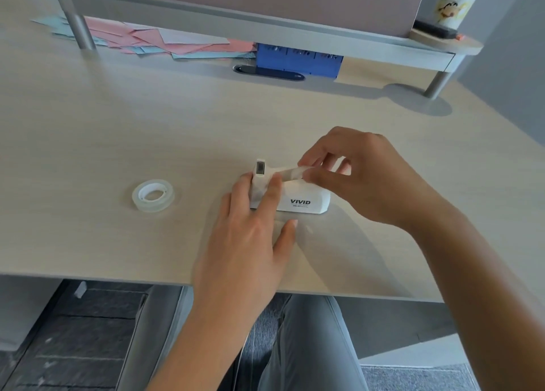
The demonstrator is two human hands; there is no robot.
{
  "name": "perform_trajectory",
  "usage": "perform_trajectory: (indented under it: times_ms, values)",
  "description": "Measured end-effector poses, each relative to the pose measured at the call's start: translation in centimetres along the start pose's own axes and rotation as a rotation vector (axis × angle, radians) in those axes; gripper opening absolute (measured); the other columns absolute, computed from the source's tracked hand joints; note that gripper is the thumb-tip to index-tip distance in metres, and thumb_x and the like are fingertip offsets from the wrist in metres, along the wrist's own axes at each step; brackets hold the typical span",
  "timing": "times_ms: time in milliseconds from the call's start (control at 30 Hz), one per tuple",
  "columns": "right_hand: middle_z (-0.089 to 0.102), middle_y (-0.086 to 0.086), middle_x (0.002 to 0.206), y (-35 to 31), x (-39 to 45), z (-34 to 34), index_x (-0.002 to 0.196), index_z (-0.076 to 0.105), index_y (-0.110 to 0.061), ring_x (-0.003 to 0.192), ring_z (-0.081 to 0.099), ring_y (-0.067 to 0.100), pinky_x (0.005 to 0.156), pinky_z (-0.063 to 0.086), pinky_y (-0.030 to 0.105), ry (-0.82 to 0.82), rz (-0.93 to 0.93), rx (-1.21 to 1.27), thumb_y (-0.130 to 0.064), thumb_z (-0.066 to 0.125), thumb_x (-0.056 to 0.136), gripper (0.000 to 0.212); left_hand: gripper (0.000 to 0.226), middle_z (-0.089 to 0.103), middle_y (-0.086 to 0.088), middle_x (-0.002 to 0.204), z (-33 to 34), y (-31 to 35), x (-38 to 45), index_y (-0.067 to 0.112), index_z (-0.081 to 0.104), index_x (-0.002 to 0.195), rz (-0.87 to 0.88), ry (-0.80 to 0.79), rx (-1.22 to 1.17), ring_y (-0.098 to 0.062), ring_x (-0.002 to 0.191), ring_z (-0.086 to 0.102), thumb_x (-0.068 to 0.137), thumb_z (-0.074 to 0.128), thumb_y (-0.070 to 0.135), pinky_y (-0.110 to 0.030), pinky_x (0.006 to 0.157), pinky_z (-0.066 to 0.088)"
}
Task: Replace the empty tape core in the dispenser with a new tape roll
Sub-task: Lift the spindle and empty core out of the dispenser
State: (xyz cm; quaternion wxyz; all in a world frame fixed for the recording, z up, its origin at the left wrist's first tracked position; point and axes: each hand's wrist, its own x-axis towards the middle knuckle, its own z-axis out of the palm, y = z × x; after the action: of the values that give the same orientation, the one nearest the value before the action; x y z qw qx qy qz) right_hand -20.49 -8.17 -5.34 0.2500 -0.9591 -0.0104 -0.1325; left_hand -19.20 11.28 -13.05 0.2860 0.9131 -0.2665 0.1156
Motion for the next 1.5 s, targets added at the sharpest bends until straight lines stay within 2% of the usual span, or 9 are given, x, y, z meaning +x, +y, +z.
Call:
perform_trajectory:
  times_ms: [133,367,667,767,867,967,1100,1233,1500]
  values:
    - [0.074,-0.004,0.097,0.6,-1.2,1.4,0.101,0.077,-0.018,0.087,0.068,0.011,0.071,0.050,0.014,0.114,0.016,0.119,-0.013,0.073,0.095,0.008,0.063,0.049,-0.011,0.147,0.0,-0.1,0.0,0.023,0.045,0.153,-0.001,0.004,-0.001,-0.032,0.122,0.054,0.095,0.059,0.043,-0.046,0.095,0.055]
    - [0.071,-0.004,0.105,0.8,-1.9,2.7,0.104,0.073,-0.013,0.091,0.068,0.014,0.075,0.052,0.015,0.276,0.014,0.253,-0.011,0.068,0.099,0.007,0.061,0.048,-0.009,0.145,0.0,-0.2,0.0,0.027,0.045,0.152,0.006,0.021,-0.017,-0.031,0.121,0.055,0.095,0.059,0.044,-0.048,0.090,0.056]
    - [0.075,-0.006,0.103,0.2,-2.4,3.0,0.105,0.070,-0.011,0.094,0.070,0.010,0.084,0.053,0.022,0.402,0.069,0.378,-0.010,0.066,0.101,0.006,0.068,0.035,-0.007,0.163,-0.2,0.0,-0.3,0.026,0.042,0.152,-0.010,0.195,-0.152,-0.027,0.149,0.034,0.091,0.069,0.040,-0.045,0.101,0.051]
    - [0.075,-0.011,0.097,-0.5,-2.9,2.8,0.101,0.071,-0.013,0.088,0.069,0.004,0.082,0.052,0.020,0.434,0.099,0.459,-0.010,0.068,0.100,0.005,0.053,0.053,-0.016,0.147,-0.8,0.6,-0.3,0.007,0.059,0.139,0.019,0.401,-0.317,-0.032,0.137,0.050,0.091,0.073,0.023,-0.022,0.111,0.037]
    - [0.079,-0.002,0.093,-1.7,-3.9,2.4,0.100,0.075,-0.009,0.084,0.070,0.005,0.079,0.055,0.021,0.415,0.156,0.641,-0.009,0.068,0.099,0.007,0.041,0.064,-0.011,0.127,-1.5,1.9,-0.3,0.005,0.067,0.128,0.025,0.466,-0.506,-0.026,0.118,0.064,0.089,0.074,0.015,-0.023,0.104,0.046]
    - [0.080,0.011,0.098,-2.8,-5.2,2.2,0.102,0.076,-0.005,0.084,0.070,0.008,0.079,0.056,0.026,0.368,0.201,0.783,-0.009,0.068,0.099,0.010,0.030,0.072,0.000,0.115,-2.3,3.3,-0.2,0.014,0.073,0.121,-0.107,0.379,-0.824,-0.016,0.102,0.072,0.091,0.075,0.018,-0.028,0.088,0.057]
    - [0.081,0.005,0.091,-3.4,-6.2,2.3,0.101,0.077,-0.005,0.081,0.070,0.008,0.076,0.057,0.027,0.320,0.273,0.883,-0.011,0.069,0.097,0.010,0.015,0.083,0.005,0.090,-2.9,3.8,0.1,0.022,0.081,0.102,-0.237,0.200,-1.084,-0.007,0.081,0.077,0.092,0.075,0.014,-0.017,0.075,0.056]
    - [0.082,-0.001,0.090,-3.6,-6.8,2.4,0.096,0.080,-0.013,0.081,0.072,0.008,0.076,0.054,0.028,0.297,0.328,0.951,-0.015,0.072,0.094,0.008,0.015,0.084,0.001,0.082,-2.9,3.5,-0.3,0.021,0.082,0.090,-0.300,0.144,-1.240,-0.012,0.071,0.077,0.088,0.076,0.007,-0.019,0.070,0.058]
    - [0.082,0.011,0.095,-4.9,-7.6,3.0,0.096,0.084,-0.015,0.087,0.071,0.017,0.078,0.056,0.029,0.257,0.374,0.994,-0.031,0.080,0.076,0.025,0.010,0.082,-0.008,0.083,-3.0,2.3,-1.4,0.013,0.083,0.092,-0.412,0.110,-1.418,-0.017,0.070,0.072,0.085,0.079,0.009,-0.035,0.078,0.058]
